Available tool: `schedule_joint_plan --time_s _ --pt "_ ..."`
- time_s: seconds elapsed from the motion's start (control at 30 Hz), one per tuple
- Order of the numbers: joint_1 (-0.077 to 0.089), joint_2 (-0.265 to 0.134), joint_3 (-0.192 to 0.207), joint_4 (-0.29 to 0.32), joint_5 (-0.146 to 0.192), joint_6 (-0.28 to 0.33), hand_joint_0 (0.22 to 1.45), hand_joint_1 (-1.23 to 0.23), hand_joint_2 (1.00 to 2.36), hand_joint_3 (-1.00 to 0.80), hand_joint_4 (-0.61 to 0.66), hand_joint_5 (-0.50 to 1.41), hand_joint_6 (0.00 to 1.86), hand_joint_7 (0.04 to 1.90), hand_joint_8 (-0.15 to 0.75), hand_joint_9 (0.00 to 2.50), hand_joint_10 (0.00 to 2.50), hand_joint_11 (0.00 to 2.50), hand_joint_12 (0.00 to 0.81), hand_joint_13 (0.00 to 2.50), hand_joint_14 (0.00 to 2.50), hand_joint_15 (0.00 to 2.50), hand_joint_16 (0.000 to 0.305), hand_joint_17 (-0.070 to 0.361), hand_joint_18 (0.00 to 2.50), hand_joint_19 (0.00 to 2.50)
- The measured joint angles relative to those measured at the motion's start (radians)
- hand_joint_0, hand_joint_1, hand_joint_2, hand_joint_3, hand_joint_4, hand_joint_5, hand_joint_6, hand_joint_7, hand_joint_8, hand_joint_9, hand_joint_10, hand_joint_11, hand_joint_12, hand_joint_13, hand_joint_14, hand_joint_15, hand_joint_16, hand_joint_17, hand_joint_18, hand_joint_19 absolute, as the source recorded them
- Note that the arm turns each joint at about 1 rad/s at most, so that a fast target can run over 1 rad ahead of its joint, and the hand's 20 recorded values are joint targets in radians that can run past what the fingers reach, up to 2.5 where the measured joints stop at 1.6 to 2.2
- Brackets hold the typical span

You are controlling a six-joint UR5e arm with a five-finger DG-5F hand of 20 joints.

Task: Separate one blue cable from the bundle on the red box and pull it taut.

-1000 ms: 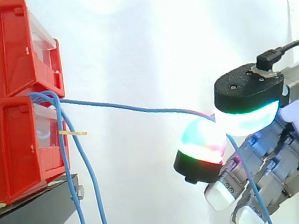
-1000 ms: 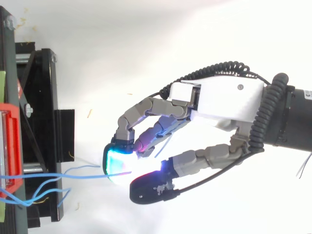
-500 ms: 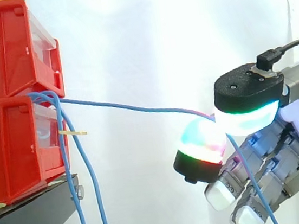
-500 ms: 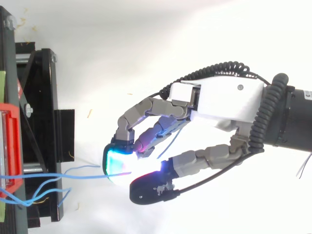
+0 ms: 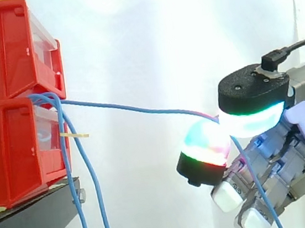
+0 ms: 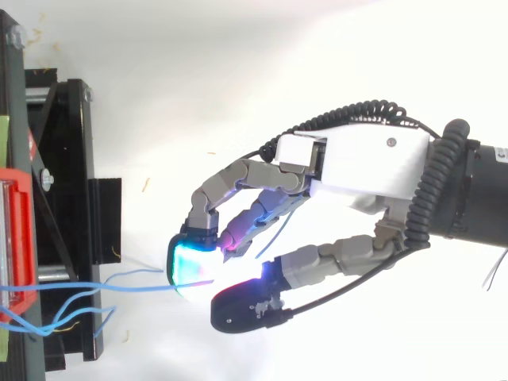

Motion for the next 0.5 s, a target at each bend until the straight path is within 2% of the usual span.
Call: schedule_joint_plan --time_s 0.5 --pt "0.000 0.000 -0.001 0.000 0.000 0.000 0.50 -0.82 1.40 -0.21 -0.11 -0.01 0.87 0.97 0.169 0.97 0.00 0.12 0.380 0.78 0.01 0.37 0.049 0.111 0.15 0.19"
